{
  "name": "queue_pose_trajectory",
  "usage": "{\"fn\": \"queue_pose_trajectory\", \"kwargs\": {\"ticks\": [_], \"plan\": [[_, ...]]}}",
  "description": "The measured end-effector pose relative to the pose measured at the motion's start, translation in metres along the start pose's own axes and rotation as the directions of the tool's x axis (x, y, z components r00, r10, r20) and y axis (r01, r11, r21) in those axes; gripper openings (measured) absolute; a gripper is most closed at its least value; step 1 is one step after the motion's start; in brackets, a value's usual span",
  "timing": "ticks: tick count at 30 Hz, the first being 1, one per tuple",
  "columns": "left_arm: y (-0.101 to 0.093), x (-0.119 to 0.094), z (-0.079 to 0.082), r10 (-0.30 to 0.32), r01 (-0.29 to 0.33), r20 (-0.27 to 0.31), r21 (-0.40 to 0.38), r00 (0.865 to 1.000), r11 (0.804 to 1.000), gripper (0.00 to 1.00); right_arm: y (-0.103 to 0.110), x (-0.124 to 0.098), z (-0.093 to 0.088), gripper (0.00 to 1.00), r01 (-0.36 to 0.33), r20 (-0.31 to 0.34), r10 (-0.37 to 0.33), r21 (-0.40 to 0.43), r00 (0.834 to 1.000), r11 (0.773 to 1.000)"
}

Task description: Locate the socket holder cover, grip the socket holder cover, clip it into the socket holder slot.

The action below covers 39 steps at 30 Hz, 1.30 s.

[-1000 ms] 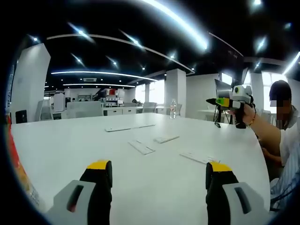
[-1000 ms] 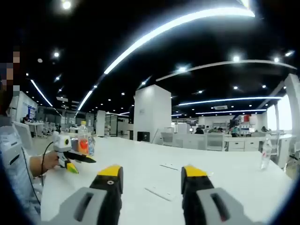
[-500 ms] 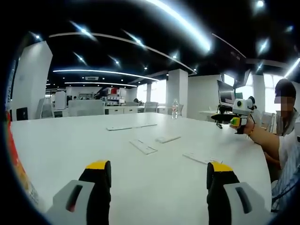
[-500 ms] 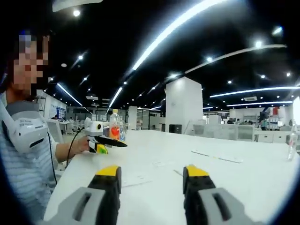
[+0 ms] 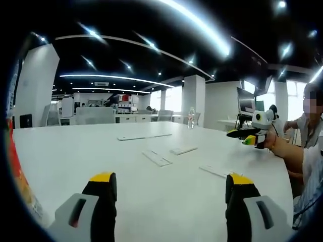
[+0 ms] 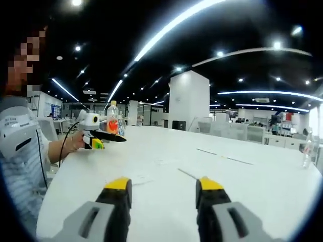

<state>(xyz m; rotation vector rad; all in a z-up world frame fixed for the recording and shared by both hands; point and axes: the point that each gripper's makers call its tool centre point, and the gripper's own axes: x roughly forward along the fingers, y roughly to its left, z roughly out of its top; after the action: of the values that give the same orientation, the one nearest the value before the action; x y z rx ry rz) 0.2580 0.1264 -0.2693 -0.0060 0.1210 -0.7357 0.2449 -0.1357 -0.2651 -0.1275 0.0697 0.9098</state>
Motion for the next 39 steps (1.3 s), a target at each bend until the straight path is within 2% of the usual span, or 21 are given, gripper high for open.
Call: {"fn": "queue_pose_trajectory", "kwargs": {"ticks": [3, 6, 9, 12, 15, 18, 20, 21, 23, 24, 25, 30, 32, 33, 34, 36, 38, 39], "plan": [[-0.002, 0.003, 0.006, -0.007, 0.007, 0.02, -0.007, 1.0, 1.0, 0.87, -0.003, -0.001, 0.0, 0.51, 0.022, 0.003, -0.022, 0.005, 1.0, 1.0], [-0.01, 0.007, 0.009, -0.021, 0.021, -0.005, -0.001, 1.0, 1.0, 0.87, -0.005, -0.002, 0.001, 0.51, 0.033, 0.006, -0.033, 0.008, 0.999, 0.999], [-0.028, 0.016, 0.008, -0.075, 0.077, -0.081, 0.013, 0.994, 0.997, 0.87, -0.008, -0.003, 0.001, 0.51, 0.051, 0.009, -0.051, 0.016, 0.999, 0.999], [-0.044, 0.025, 0.008, -0.117, 0.125, -0.149, 0.04, 0.982, 0.991, 0.83, -0.01, -0.004, 0.001, 0.51, 0.064, 0.012, -0.064, 0.021, 0.998, 0.998], [-0.055, 0.034, 0.01, -0.127, 0.149, -0.215, 0.088, 0.968, 0.985, 0.75, -0.012, -0.004, 0.0, 0.5, 0.074, 0.007, -0.074, 0.022, 0.997, 0.997], [-0.066, 0.044, 0.015, -0.14, 0.175, -0.26, 0.119, 0.956, 0.977, 0.72, -0.014, -0.004, -0.002, 0.5, 0.084, -0.004, -0.084, 0.025, 0.996, 0.996], [-0.076, 0.05, 0.015, -0.165, 0.208, -0.3, 0.118, 0.94, 0.971, 0.7, -0.014, -0.004, -0.004, 0.5, 0.09, -0.011, -0.089, 0.025, 0.996, 0.996], [-0.083, 0.052, 0.012, -0.186, 0.236, -0.339, 0.114, 0.922, 0.965, 0.71, -0.014, -0.004, -0.004, 0.5, 0.092, -0.013, -0.092, 0.026, 0.996, 0.995], [-0.088, 0.056, 0.011, -0.192, 0.247, -0.36, 0.111, 0.913, 0.963, 0.72, -0.015, -0.004, -0.005, 0.5, 0.096, -0.015, -0.096, 0.028, 0.995, 0.995], [-0.094, 0.059, 0.007, -0.209, 0.267, -0.389, 0.103, 0.898, 0.958, 0.71, -0.016, -0.004, -0.005, 0.5, 0.099, -0.016, -0.099, 0.03, 0.995, 0.995], [-0.098, 0.062, 0.005, -0.212, 0.27, -0.406, 0.09, 0.889, 0.959, 0.7, -0.017, -0.005, -0.006, 0.5, 0.103, -0.017, -0.102, 0.032, 0.995, 0.994], [-0.109, 0.077, 0.001, -0.206, 0.254, -0.46, 0.045, 0.864, 0.966, 0.68, -0.018, -0.005, -0.006, 0.5, 0.112, -0.016, -0.112, 0.036, 0.994, 0.993], [-0.117, 0.084, -0.003, -0.2, 0.236, -0.499, 0.009, 0.843, 0.972, 0.68, -0.02, -0.006, -0.007, 0.49, 0.12, -0.016, -0.12, 0.039, 0.993, 0.992], [-0.122, 0.086, -0.006, -0.206, 0.232, -0.529, -0.018, 0.823, 0.973, 0.68, -0.021, -0.006, -0.007, 0.49, 0.126, -0.018, -0.126, 0.037, 0.992, 0.991], [-0.123, 0.087, -0.007, -0.205, 0.227, -0.534, -0.024, 0.82, 0.974, 0.68, -0.022, -0.006, -0.008, 0.49, 0.127, -0.019, -0.127, 0.036, 0.992, 0.991], [-0.122, 0.094, -0.011, -0.177, 0.188, -0.573, -0.04, 0.801, 0.981, 0.67, -0.021, -0.006, -0.008, 0.49, 0.126, -0.022, -0.125, 0.035, 0.992, 0.991], [-0.121, 0.099, -0.013, -0.155, 0.155, -0.594, -0.052, 0.79, 0.987, 0.64, -0.021, -0.005, -0.01, 0.49, 0.127, -0.028, -0.126, 0.032, 0.992, 0.991], [-0.121, 0.099, -0.016, -0.151, 0.143, -0.616, -0.062, 0.773, 0.988, 0.63, -0.021, -0.004, -0.011, 0.49, 0.129, -0.035, -0.128, 0.029, 0.991, 0.991]]}}
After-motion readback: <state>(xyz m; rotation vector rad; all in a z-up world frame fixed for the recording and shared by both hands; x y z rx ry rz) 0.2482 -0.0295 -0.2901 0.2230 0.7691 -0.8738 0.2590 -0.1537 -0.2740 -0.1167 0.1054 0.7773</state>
